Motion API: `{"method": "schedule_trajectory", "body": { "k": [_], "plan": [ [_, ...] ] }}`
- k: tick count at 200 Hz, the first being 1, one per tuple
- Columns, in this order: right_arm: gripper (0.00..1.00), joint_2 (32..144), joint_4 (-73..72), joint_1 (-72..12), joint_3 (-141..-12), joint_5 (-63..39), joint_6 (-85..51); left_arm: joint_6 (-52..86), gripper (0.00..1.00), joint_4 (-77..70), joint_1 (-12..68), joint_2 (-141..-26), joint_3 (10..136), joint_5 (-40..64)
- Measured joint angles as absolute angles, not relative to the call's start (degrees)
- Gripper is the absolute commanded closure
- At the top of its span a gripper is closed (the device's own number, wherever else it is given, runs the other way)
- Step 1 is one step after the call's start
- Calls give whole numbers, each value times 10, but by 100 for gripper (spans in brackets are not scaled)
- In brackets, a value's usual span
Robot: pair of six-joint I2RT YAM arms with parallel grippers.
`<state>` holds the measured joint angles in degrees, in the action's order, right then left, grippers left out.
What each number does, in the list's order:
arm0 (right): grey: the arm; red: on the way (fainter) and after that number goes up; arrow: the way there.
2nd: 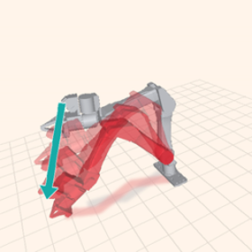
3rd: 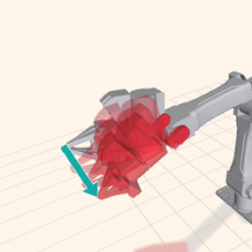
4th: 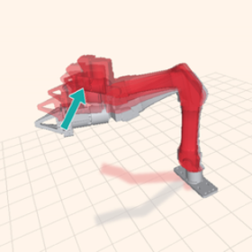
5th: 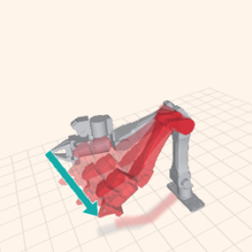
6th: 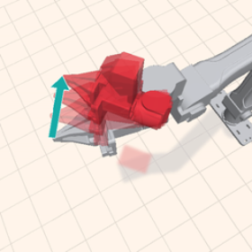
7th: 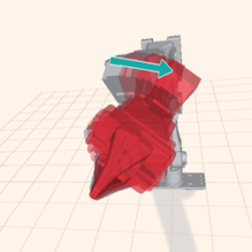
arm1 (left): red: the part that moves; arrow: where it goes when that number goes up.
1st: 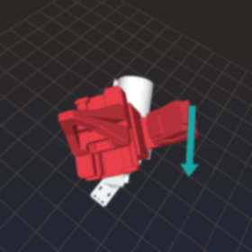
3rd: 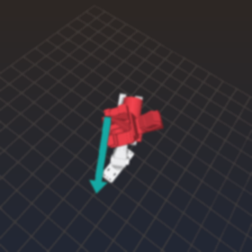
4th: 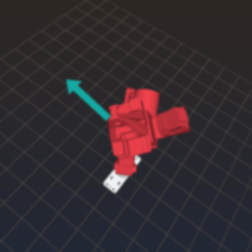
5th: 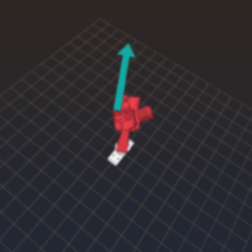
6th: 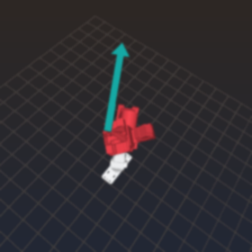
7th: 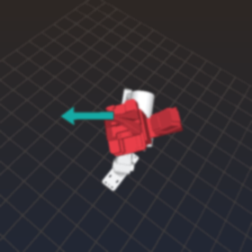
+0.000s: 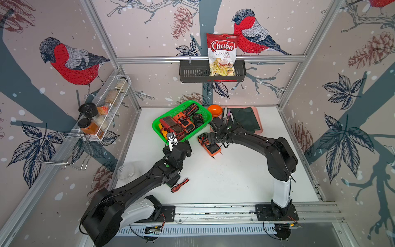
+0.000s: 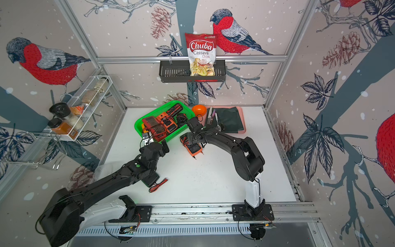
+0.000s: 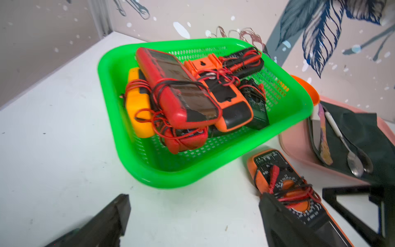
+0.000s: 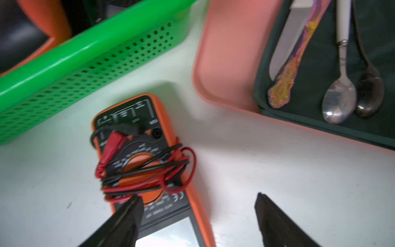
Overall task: Put the multimeter into the basket
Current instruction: Adjust the multimeter at the center of the board, then pick up the multimeter from the center of the board.
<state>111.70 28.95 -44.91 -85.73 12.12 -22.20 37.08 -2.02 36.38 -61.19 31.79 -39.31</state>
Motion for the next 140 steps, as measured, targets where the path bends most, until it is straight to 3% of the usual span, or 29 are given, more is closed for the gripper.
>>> {"method": "schedule_trajectory", "body": {
  "k": [18,78,115,140],
  "plan": [
    [0,1118,286,-453,-854,88,-215,375,2,-13,331,-566,299,-393],
    [0,1164,281,-449,-857,32,-160,381,2,2,283,-438,242,-390],
    [0,1185,284,-456,-860,28,-119,381,2,3,278,-433,237,-389],
    [7,1198,287,-458,-864,29,-106,381,2,3,277,-444,237,-387]
  ]
}}
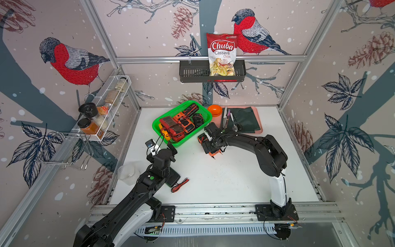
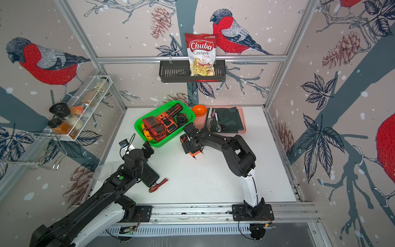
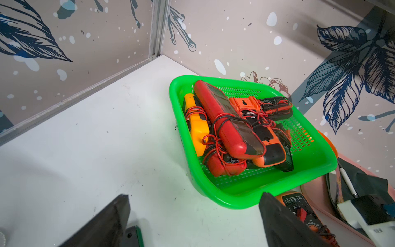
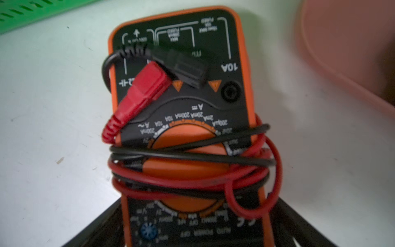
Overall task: Put the multimeter into the basket
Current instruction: Pick up the multimeter from the center of the board.
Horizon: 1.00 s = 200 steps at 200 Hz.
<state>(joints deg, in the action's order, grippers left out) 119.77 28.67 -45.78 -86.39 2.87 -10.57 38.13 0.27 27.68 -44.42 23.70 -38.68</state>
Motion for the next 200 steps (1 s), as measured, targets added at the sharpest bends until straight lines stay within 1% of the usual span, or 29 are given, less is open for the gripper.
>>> {"method": "schedule_trajectory", "body": {
  "k": [8,16,35,44,69,107,143,182,200],
  "plan": [
    [10,1201,287,-458,-866,30,-105,381,2,3,277,-448,237,-385],
    [16,1204,287,-458,-867,30,-103,381,2,3,276,-452,237,-382],
    [40,1205,288,-459,-870,34,-102,381,2,3,276,-456,237,-378],
    [48,1205,288,-460,-871,37,-102,381,2,3,276,-457,237,-377],
    [60,1195,301,-460,-872,49,-89,382,2,3,276,-457,237,-376],
    [68,1127,326,-458,-894,76,-56,388,2,3,276,-448,237,-377],
    [69,1082,331,-452,-934,87,-28,388,2,4,276,-436,237,-376],
    [69,1087,330,-440,-1005,94,3,388,2,5,275,-430,237,-375],
    [68,1104,305,-426,-1036,88,18,388,2,5,275,-430,237,-375]
  ]
}}
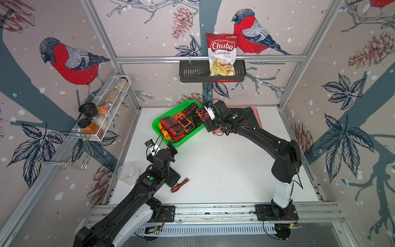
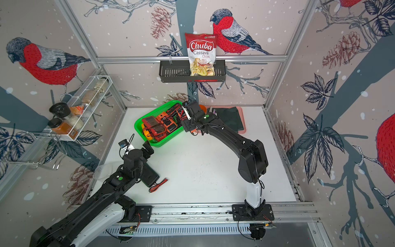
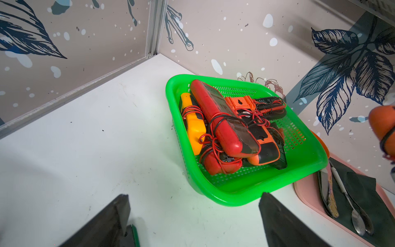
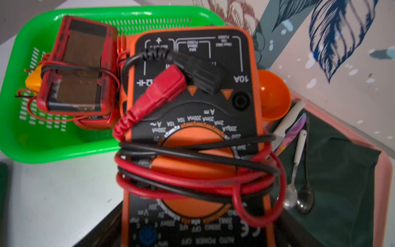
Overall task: Put the multimeter into the basket
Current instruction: Pick up the multimeter from the center of the board, then place the multimeter in the basket.
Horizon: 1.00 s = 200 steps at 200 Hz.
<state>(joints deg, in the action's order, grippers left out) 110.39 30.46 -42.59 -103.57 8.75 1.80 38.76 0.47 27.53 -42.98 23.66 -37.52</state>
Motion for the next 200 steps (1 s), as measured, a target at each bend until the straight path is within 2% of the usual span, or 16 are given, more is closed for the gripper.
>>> {"method": "schedule_trajectory", "body": {
  "k": [114,200],
  "plan": [
    [67,1230,73,-409,-1088,37,33,388,2,5,275,-436,236,-360],
    [66,1360,31,-407,-1208,25,36,388,2,4,275,-455,225,-360]
  ]
}}
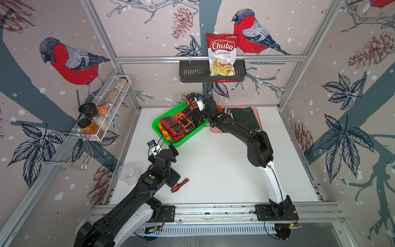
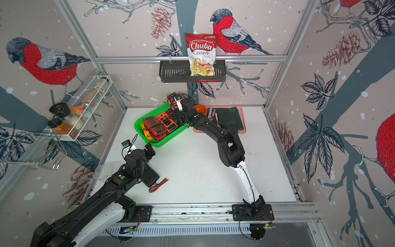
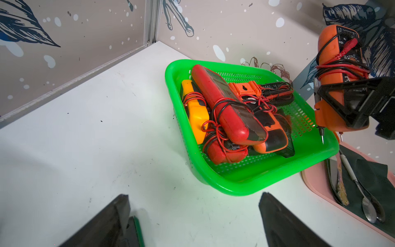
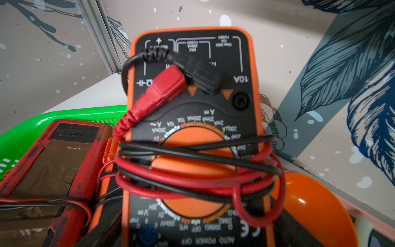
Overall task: Put the multimeter into the basket
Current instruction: Place the multimeter in the basket.
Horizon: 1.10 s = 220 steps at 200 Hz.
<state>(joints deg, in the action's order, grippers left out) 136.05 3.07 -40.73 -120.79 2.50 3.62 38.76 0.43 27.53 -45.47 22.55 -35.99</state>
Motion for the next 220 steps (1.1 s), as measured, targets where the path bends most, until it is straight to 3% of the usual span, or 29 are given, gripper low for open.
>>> {"method": "schedule_trajectory", "body": {
  "k": [102,122,142,158,166,220],
  "plan": [
    [59,1448,45,-402,-1263,12,52,390,2,-8,275,-475,218,-361],
    [48,1459,49,-402,-1264,11,57,390,2,-8,275,-476,218,-362],
    [29,1466,49,-401,-1268,8,59,390,2,-8,275,-473,218,-362],
    [8,1468,49,-401,-1269,6,59,390,2,-7,275,-472,218,-362],
    [3,1470,49,-400,-1270,6,58,390,2,-6,275,-471,219,-362],
    [0,1466,61,-403,-1289,10,58,402,2,7,275,-456,219,-362]
  ]
}}
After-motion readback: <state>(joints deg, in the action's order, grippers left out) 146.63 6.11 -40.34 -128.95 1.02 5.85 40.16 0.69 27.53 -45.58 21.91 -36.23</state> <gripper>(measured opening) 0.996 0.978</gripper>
